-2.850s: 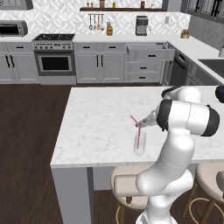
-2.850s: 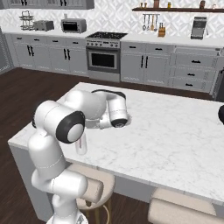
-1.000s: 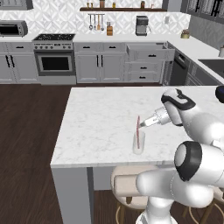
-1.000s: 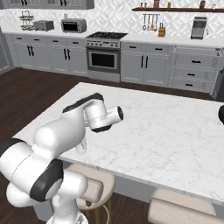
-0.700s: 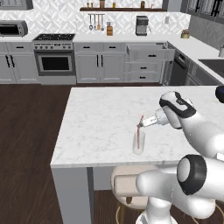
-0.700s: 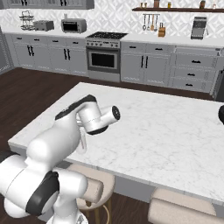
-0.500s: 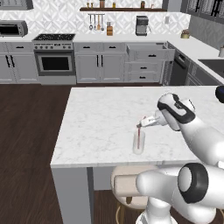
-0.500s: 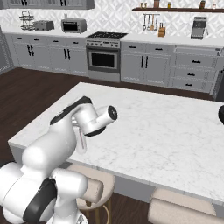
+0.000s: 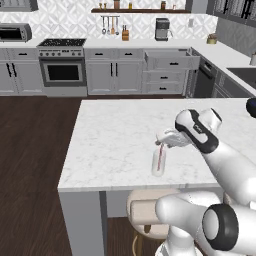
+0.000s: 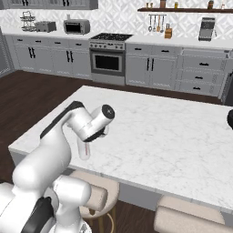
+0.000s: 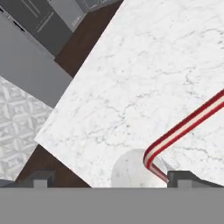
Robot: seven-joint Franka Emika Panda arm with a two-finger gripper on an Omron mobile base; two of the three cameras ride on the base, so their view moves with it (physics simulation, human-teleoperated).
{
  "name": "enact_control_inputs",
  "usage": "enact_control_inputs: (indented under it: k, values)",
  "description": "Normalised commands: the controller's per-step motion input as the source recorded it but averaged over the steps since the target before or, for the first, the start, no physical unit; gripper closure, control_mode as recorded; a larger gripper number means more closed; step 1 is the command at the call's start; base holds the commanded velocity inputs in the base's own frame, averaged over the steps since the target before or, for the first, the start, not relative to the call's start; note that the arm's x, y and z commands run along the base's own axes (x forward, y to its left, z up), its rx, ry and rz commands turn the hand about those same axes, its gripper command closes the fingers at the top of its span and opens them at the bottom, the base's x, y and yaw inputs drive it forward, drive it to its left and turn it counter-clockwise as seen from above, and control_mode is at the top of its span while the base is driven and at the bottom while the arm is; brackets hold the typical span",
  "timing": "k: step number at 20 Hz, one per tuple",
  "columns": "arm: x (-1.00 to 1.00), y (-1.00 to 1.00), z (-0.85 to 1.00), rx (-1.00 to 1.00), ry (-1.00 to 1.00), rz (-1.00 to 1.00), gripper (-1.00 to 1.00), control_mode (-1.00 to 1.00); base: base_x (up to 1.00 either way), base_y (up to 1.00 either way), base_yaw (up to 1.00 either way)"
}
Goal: Take a straw from the drawer in front and place it inside the glass cup on the dining counter.
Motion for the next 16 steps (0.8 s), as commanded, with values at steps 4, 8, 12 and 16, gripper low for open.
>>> enact_control_inputs:
  k: [4, 8, 12, 16]
  values:
    - [-0.1, -0.03, 0.21, -0.02, 0.28, -0.18, -1.0, -1.0, 0.0, 0.0, 0.0]
    - [-0.46, 0.0, 0.33, -0.04, 0.21, -0.18, -1.0, -1.0, 0.0, 0.0, 0.0]
    - [-0.8, 0.0, 0.52, -0.11, 0.06, -0.17, -1.0, -1.0, 0.0, 0.0, 0.0]
    - [-0.91, 0.0, 0.46, -0.26, -0.02, -0.14, -1.0, -1.0, 0.0, 0.0, 0.0]
